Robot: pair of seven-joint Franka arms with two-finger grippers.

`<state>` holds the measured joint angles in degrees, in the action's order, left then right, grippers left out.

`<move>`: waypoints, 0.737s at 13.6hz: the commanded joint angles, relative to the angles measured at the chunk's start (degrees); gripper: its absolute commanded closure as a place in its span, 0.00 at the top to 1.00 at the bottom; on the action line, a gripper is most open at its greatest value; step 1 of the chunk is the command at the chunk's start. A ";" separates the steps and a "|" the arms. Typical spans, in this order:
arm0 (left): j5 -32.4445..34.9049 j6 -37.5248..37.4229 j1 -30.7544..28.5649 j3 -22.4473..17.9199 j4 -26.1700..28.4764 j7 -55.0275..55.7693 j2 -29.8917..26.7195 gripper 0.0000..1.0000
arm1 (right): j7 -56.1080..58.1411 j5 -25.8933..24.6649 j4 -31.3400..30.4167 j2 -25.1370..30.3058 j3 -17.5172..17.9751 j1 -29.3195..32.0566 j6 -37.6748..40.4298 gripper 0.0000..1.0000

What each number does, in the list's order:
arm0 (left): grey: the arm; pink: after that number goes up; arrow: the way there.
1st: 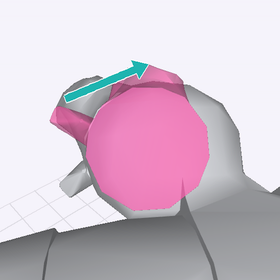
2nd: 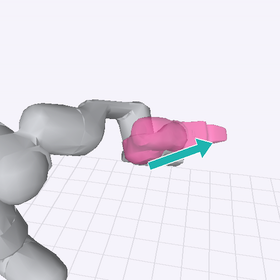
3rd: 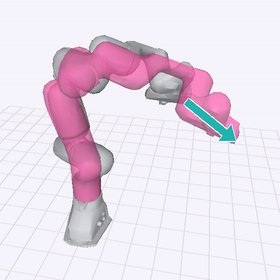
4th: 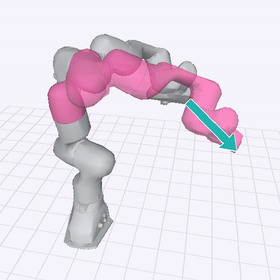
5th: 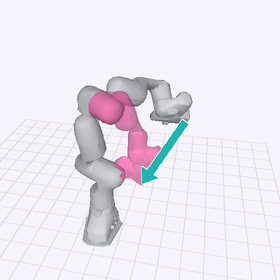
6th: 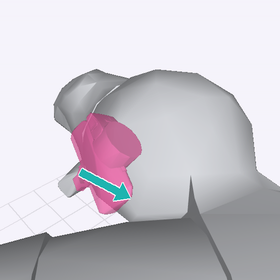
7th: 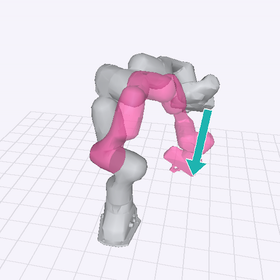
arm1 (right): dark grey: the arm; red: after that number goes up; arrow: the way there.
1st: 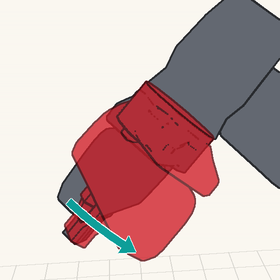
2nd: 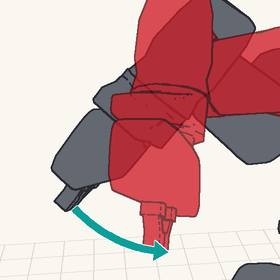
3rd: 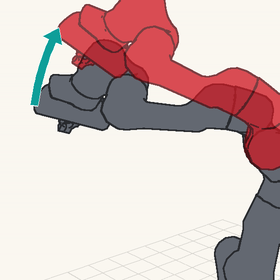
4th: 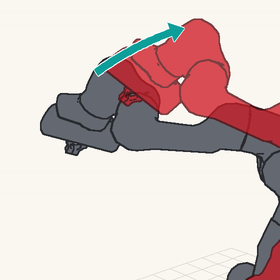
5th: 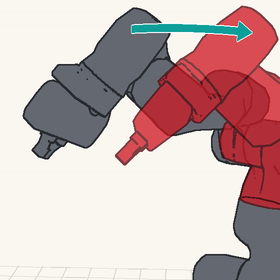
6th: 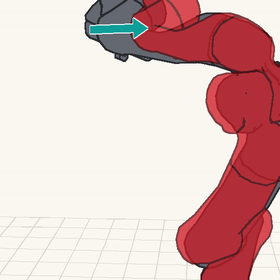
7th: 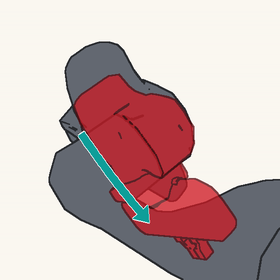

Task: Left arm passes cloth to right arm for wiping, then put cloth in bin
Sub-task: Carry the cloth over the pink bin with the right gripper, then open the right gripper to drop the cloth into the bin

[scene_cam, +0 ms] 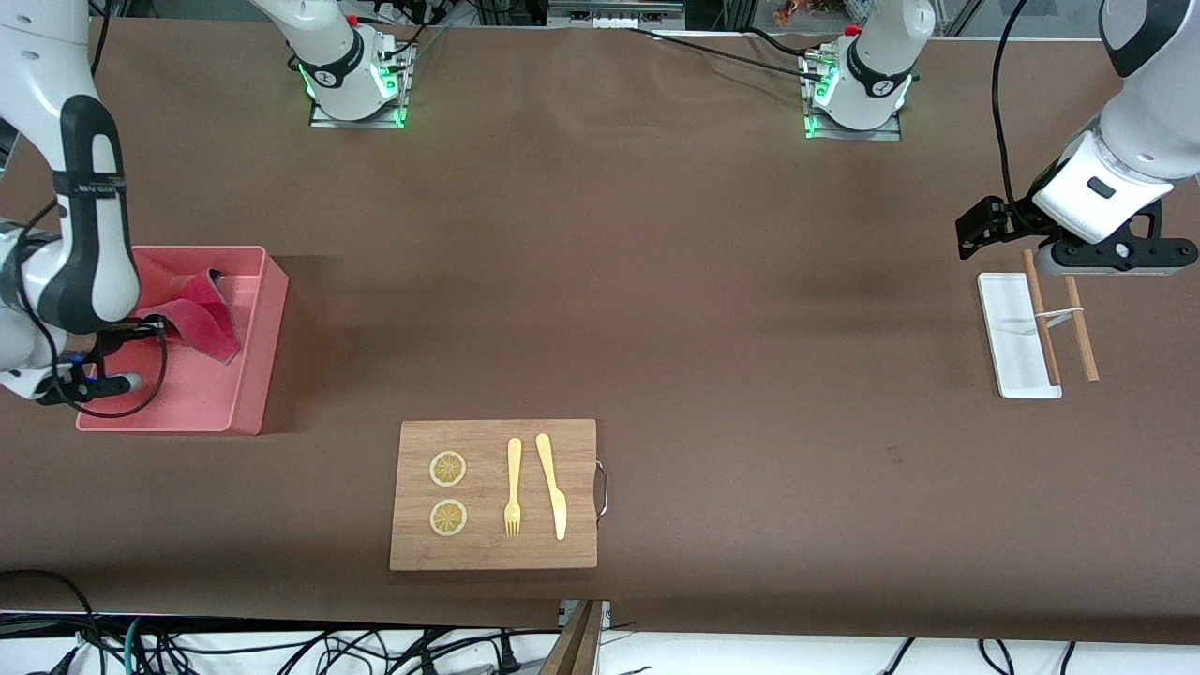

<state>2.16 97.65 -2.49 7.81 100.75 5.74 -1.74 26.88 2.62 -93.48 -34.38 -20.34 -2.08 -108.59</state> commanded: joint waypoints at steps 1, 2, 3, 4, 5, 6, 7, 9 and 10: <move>-0.49 -0.53 -0.41 0.18 -1.43 -1.08 0.77 1.00 | -0.07 1.77 -0.30 0.72 0.04 -0.11 -0.84 1.00; -0.49 -0.53 -0.41 0.27 -1.43 -1.08 0.69 1.00 | 0.10 1.77 0.31 1.41 0.04 -0.12 -0.49 1.00; -0.49 -0.53 -0.41 0.19 -1.43 -1.08 0.68 1.00 | 0.36 1.77 1.19 2.64 -0.05 -0.03 0.04 1.00; -0.49 -0.53 -0.41 0.18 -1.43 -1.08 0.68 1.00 | 0.36 1.69 2.16 4.57 -0.05 0.06 2.05 1.00; -0.49 -0.53 -0.41 0.18 -1.43 -1.17 0.68 1.00 | 0.28 1.69 4.08 6.07 -0.05 -0.03 5.37 1.00; -0.49 -0.53 -0.41 0.18 -1.43 -1.08 0.68 1.00 | 0.19 1.51 6.88 6.86 0.03 -0.03 9.58 1.00; -0.49 -0.62 -0.41 0.18 -1.43 -1.08 0.68 1.00 | 0.10 1.51 10.04 7.65 0.04 -0.03 13.89 1.00; -0.41 -0.62 -0.49 0.18 -1.43 -1.17 0.68 1.00 | -1.64 1.42 13.14 9.85 0.30 -0.03 19.01 1.00; -0.41 -0.62 -0.41 0.18 -1.43 -1.08 0.68 1.00 | -4.35 1.34 13.24 11.77 1.08 -0.03 20.51 1.00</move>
<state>2.16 97.65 -2.52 7.81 100.73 5.74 -1.71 25.87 3.67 -81.37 -24.91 -20.32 -2.31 -91.34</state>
